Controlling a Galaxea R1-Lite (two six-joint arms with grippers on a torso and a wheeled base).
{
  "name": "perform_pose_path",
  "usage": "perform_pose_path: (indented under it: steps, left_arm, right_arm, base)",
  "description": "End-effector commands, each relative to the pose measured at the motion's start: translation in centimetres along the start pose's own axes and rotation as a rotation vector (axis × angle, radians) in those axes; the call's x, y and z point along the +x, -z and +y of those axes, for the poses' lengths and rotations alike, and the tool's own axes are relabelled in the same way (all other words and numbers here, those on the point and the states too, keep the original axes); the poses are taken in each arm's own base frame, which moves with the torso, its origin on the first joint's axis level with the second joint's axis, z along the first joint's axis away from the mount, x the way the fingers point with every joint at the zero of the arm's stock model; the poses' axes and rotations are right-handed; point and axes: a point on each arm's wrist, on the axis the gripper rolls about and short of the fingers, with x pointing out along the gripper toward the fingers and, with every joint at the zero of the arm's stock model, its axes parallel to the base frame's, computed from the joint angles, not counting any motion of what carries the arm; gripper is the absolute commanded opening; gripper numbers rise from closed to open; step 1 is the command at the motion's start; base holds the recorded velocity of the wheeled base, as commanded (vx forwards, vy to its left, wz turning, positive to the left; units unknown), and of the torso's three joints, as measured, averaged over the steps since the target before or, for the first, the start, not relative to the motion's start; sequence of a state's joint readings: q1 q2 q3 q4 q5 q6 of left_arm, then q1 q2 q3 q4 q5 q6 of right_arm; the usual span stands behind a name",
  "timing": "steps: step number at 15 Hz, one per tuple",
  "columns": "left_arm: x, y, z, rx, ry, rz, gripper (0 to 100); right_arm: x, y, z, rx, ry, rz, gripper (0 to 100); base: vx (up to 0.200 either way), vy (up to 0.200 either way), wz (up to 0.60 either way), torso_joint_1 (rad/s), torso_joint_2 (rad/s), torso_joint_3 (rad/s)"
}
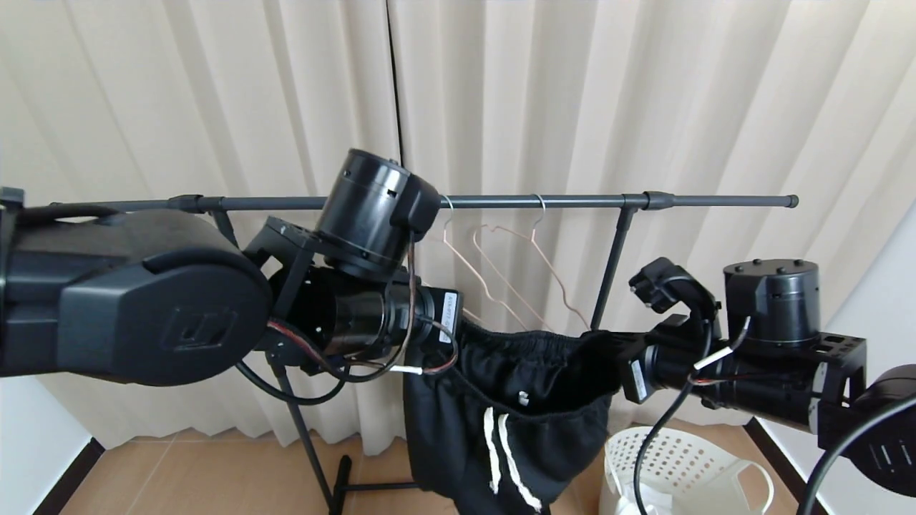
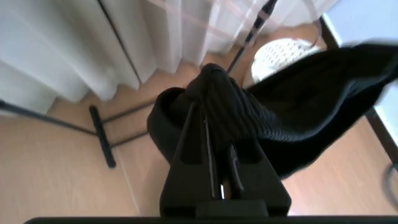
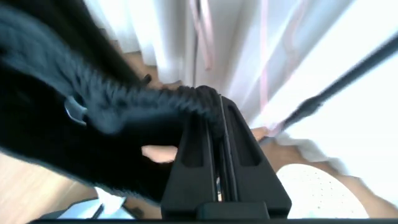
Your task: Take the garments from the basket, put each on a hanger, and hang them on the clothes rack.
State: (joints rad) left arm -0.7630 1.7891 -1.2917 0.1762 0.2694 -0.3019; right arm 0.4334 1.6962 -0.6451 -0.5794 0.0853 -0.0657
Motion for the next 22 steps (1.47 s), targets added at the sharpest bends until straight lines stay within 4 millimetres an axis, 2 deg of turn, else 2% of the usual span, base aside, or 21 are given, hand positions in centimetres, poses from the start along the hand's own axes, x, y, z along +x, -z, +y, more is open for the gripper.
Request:
perform_pose_path:
  steps: [1,2,5,7,9,13,14,16,20,22]
  left_arm:
    - [2.5,2.8,0.3,0.009,-0.028,0.119,0]
    - [3.0,3.6,0.2,0.018,-0.035,0.150,100]
    - [2.8,4.1,-0.2,0.028,-0.002,0.168,100]
    - [1.4,3.4,-0.1,0.011,0.096,0.159,100]
    - [1.2,2.0,0.3,-0.018,0.150,0.131,100]
    - [4.7,-0.6,0.1,-0.077,0.102,0.076,100]
    - [6.8,-2.2,0.3,-0.097,0.058,0.034,100]
    - [9.4,-3.6,0.5,-0.120,0.036,-0.001,100]
    - [14.0,-4.5,1.0,-0.144,-0.016,-0.035,100]
    - [15.6,-4.8,1.2,-0.159,-0.034,-0.057,100]
  right_arm:
    - [-2.4,-1.6,-0.4,-0.017,0.023,-0.079,0]
    - [-2.7,-1.7,-0.4,-0.034,0.024,-0.085,0]
    - [-3.2,-1.4,-0.6,-0.090,0.047,-0.083,0]
    - [-3.1,-1.2,-0.8,-0.123,0.070,-0.071,0]
    - [-3.9,-0.9,-0.7,-0.158,0.072,-0.073,0]
    - [-5.9,-0.1,-0.4,-0.277,0.074,-0.082,0]
    - [-6.5,0.3,-0.2,-0.318,0.071,-0.082,0]
    - [-7.1,0.8,0.0,-0.362,0.064,-0.078,0]
    - [-7.2,1.4,1.0,-0.409,0.025,-0.067,0]
    - [-7.1,1.8,1.5,-0.418,0.001,-0.060,0]
  base:
    - [0.000,0.000,0.00,0.000,0.00,0.000]
    - [0.000,0.000,0.00,0.000,0.00,0.000]
    - [0.000,0.000,0.00,0.000,0.00,0.000]
    - [0.000,0.000,0.00,0.000,0.00,0.000]
    - [0.000,0.000,0.00,0.000,0.00,0.000]
    - [0.000,0.000,0.00,0.000,0.00,0.000]
    - [0.000,0.000,0.00,0.000,0.00,0.000]
    - [0.000,0.000,0.00,0.000,0.00,0.000]
    - [0.000,0.000,0.00,0.000,0.00,0.000]
    - [0.000,0.000,0.00,0.000,0.00,0.000]
